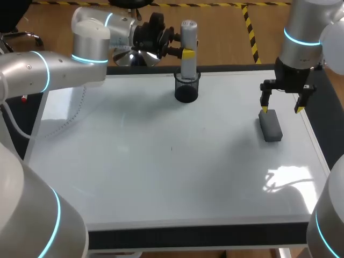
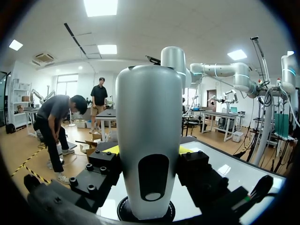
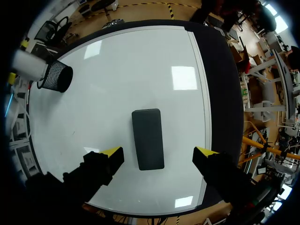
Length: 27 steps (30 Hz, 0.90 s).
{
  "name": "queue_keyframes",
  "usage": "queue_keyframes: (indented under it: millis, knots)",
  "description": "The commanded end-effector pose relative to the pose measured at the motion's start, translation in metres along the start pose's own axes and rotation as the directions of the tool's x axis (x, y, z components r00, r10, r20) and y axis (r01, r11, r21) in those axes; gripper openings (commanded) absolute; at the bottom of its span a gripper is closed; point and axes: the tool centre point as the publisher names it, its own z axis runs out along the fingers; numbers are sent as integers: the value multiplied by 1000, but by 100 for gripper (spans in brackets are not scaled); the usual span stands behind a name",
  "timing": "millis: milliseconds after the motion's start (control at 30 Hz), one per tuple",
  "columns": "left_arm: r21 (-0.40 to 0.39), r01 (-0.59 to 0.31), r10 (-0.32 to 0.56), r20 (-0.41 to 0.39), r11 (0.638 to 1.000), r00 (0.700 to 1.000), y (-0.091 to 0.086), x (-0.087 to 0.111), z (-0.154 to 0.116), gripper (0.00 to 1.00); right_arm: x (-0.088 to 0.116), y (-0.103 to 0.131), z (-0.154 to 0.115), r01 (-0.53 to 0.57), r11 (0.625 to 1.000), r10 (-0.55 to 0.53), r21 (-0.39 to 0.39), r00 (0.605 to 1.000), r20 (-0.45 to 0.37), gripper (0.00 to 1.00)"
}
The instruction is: Pick up the inspection probe, press it on each red-marked spot on the whiteboard one by one, put down the probe, pick up the eraser, and wipe off all the red marks.
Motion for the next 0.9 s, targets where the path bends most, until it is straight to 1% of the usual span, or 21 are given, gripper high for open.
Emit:
queue_keyframes:
  millis: [33,433,700,900]
  knots:
    - [8,-1,1,-12,1000,1000,5,-5,1,0,-1,0,-1,1,1000,-1,-1,1000,0,100]
    - [6,-3,3,-10,1000,1000,16,-7,0,0,-1,0,-1,1,1000,-1,-1,1000,0,100]
    - [14,-24,24,0,1000,1000,24,-8,-3,0,-1,0,-1,1,1000,-1,-1,1000,0,100]
    - [5,-34,34,10,999,999,30,-8,-2,0,-1,0,-1,1,1000,-1,-1,1000,0,100]
